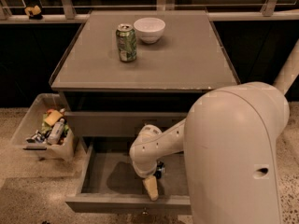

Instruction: Pick pepsi can from middle drawer and place on counter

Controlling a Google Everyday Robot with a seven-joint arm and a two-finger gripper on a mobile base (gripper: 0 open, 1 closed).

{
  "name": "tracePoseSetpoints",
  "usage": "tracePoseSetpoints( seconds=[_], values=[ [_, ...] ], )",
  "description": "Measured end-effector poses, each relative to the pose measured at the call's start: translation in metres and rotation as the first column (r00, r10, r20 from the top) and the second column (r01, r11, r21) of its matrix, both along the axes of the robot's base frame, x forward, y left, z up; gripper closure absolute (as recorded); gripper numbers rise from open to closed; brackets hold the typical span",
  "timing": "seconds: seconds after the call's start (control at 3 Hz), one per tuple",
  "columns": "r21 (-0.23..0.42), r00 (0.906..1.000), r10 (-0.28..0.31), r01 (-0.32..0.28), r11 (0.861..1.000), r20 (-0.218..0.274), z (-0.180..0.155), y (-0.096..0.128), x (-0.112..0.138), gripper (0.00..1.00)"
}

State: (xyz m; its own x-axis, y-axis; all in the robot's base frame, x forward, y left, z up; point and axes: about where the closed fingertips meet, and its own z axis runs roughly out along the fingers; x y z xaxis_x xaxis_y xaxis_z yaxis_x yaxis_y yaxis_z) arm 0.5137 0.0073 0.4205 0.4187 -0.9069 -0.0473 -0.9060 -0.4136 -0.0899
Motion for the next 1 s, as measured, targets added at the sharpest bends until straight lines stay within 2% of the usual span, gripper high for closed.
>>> tracePoseSetpoints(
  seconds=[0.33, 0.67, 1.0],
  values=[
    [-0.020, 0.9997, 0.016, -0.016, 1.000, -0.019, -0.001, 0.005, 0.000, 0.00],
    [-0.063, 0.9972, 0.068, -0.070, 0.996, -0.032, 0.008, 0.029, 0.024, 0.00],
    [-0.097, 0.9952, 0.097, -0.095, 0.991, 0.012, 0.032, 0.043, 0.062, 0.00]
  ],
)
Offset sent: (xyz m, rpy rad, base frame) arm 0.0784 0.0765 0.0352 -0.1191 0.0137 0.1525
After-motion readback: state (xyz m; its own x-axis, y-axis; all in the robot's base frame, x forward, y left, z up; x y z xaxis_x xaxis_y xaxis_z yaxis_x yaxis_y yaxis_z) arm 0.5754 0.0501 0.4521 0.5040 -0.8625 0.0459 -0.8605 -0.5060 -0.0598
